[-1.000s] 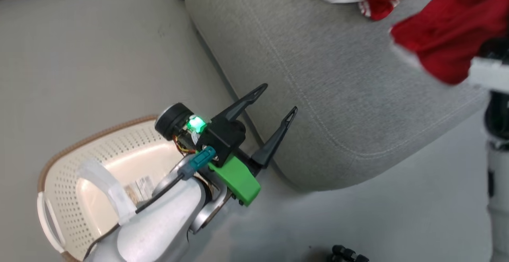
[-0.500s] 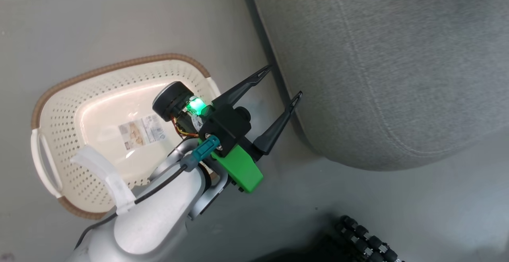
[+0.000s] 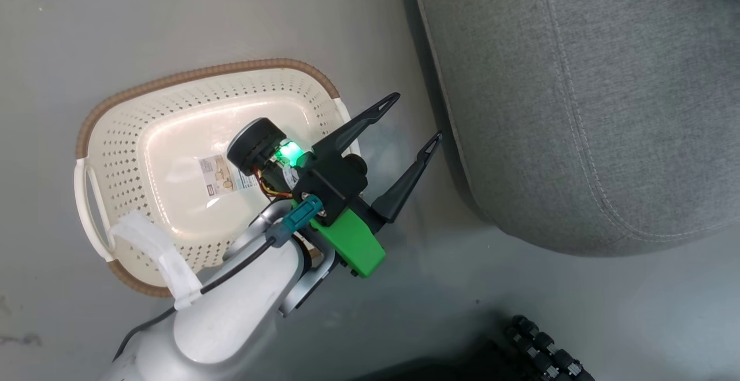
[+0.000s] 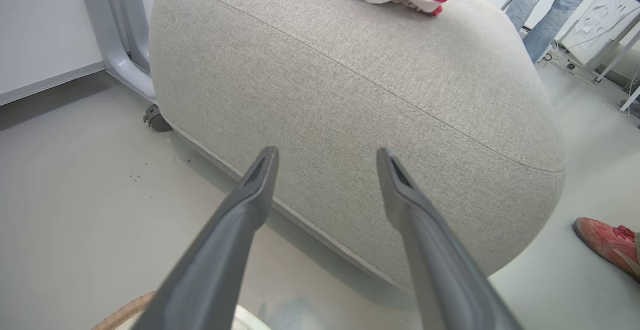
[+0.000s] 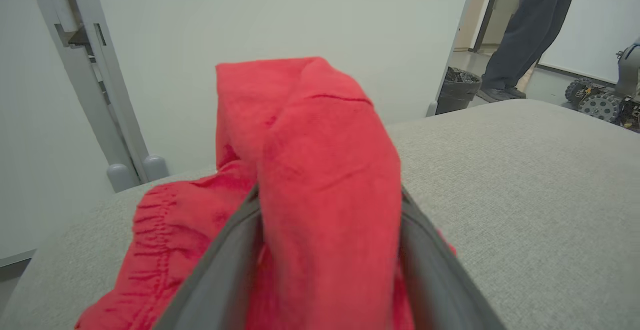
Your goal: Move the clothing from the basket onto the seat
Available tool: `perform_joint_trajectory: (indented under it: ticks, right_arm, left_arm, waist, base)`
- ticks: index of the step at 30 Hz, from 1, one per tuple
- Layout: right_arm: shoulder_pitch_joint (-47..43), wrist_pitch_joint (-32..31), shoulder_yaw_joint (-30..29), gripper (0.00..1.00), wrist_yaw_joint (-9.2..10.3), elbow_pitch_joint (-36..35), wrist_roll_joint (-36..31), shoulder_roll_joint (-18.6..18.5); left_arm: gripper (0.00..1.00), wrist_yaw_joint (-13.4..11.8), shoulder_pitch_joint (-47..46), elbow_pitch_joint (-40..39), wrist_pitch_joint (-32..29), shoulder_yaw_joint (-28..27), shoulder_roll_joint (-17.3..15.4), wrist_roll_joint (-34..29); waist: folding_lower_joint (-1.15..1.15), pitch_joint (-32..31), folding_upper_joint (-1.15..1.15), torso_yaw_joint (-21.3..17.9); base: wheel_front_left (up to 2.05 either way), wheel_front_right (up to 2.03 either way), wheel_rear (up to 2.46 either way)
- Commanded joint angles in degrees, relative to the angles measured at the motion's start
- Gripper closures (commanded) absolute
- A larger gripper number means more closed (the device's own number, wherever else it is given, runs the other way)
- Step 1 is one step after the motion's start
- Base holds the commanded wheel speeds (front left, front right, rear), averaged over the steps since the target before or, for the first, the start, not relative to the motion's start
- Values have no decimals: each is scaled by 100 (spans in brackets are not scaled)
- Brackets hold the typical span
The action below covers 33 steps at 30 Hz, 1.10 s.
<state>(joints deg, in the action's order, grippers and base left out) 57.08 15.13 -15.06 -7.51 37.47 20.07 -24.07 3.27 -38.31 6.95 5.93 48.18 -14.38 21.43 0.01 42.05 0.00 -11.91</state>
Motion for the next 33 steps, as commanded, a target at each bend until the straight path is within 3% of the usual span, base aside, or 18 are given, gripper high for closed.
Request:
perform_joint_trajectory:
  ticks: [1, 6, 12, 17, 24, 33]
  right_arm:
    - [-211, 3, -117, 0, 5, -123, -140, 53]
    - [-877, 3, -477, 0, 4, -687, -466, 402]
    - [-1904, 3, -440, 0, 4, -1287, -740, 822]
    - [-2656, 3, 85, 0, 4, -1473, -942, 1123]
    - [-3466, 3, 1168, 0, 4, -1424, -846, 1325]
    - [-4708, 3, 1671, 0, 4, -1956, -768, 1713]
  left_arm:
    - [0, -23, -3, 39, 55, -2, 19, 53]
    - [0, -85, 187, 232, 262, -140, 59, 252]
    - [0, -267, 468, 582, 561, -350, -17, 435]
    - [0, -565, 861, 877, 805, -666, 80, 607]
    - [0, -749, 1568, 1355, 933, -1248, 390, 895]
    - [0, -679, 2761, 1535, 920, -2501, 845, 838]
  waist:
    - [-1, -167, 0, -33]
    - [-1, -601, 0, -55]
    - [-1, -1297, 0, 58]
    - [-1, -1989, 0, 256]
    - [-1, -2991, 0, 709]
    - [-1, -4050, 0, 1335]
  base:
    - [0, 0, 0]
    - [0, 0, 0]
    - [0, 0, 0]
    - [0, 0, 0]
    - [0, 0, 0]
    - [0, 0, 0]
